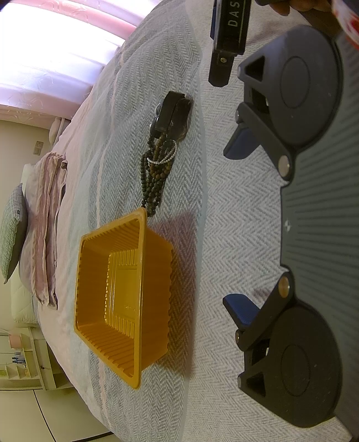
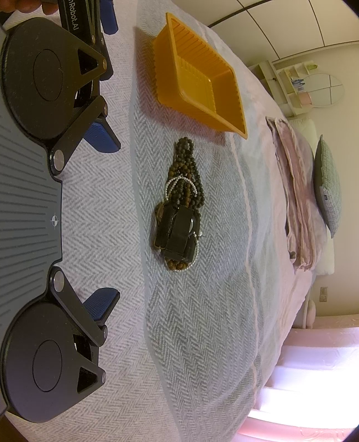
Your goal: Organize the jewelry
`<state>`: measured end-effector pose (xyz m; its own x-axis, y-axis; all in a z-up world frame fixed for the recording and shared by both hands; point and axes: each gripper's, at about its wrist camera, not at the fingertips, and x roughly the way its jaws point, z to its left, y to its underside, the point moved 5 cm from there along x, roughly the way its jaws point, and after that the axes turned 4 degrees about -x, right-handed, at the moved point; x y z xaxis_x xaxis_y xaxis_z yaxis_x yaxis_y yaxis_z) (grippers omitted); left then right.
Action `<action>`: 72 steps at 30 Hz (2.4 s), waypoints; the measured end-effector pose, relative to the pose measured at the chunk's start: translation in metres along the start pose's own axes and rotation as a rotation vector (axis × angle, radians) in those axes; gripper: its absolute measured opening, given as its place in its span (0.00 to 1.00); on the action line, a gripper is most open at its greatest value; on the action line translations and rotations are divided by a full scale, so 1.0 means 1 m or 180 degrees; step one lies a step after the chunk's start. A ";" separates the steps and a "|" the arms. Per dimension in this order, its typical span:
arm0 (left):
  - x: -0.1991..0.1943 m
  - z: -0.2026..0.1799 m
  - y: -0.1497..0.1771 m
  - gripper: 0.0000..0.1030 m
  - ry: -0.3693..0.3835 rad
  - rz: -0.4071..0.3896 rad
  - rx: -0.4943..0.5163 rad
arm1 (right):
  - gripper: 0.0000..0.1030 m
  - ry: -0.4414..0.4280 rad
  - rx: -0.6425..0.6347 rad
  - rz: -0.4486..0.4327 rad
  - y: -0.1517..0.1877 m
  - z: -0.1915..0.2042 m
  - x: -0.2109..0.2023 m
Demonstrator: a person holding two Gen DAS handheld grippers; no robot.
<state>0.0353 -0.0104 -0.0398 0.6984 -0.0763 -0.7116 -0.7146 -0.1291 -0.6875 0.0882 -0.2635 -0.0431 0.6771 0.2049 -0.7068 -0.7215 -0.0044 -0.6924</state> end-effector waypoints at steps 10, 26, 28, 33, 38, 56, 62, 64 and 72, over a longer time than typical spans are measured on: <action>0.000 0.000 0.000 1.00 0.0000 0.0003 -0.0001 | 1.00 -0.0001 0.0000 0.0000 0.000 0.000 0.001; -0.006 0.041 -0.019 1.00 0.0082 -0.0154 -0.0480 | 1.00 -0.0122 0.0046 -0.0138 -0.008 -0.001 0.003; -0.010 0.061 -0.027 0.99 0.0049 -0.0239 -0.0614 | 1.00 -0.0104 -0.0039 -0.0211 -0.011 -0.001 0.006; -0.019 0.117 -0.054 0.99 -0.0162 -0.0468 -0.0844 | 1.00 -0.0079 -0.0168 -0.0332 -0.019 -0.001 0.013; -0.009 0.161 -0.083 0.92 -0.0180 -0.0644 -0.0947 | 1.00 -0.0149 0.0027 -0.0342 -0.030 -0.005 0.025; 0.062 0.185 -0.096 0.29 0.0086 -0.0291 -0.0953 | 1.00 -0.0120 -0.0001 -0.0158 -0.036 0.007 0.084; 0.069 0.181 -0.098 0.16 0.0090 -0.0193 -0.0935 | 1.00 -0.0115 -0.0010 -0.0153 -0.038 0.007 0.090; 0.069 0.180 -0.100 0.13 0.0043 -0.0181 -0.0881 | 1.00 -0.0116 -0.0013 -0.0159 -0.038 0.007 0.091; 0.059 0.167 -0.114 0.04 -0.0194 -0.0078 -0.0326 | 1.00 -0.0083 0.0077 -0.0183 -0.037 -0.006 0.086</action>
<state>0.1512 0.1651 -0.0279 0.7096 -0.0120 -0.7045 -0.6875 -0.2309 -0.6885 0.1742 -0.2512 -0.0791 0.7138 0.2296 -0.6616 -0.6849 0.0317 -0.7280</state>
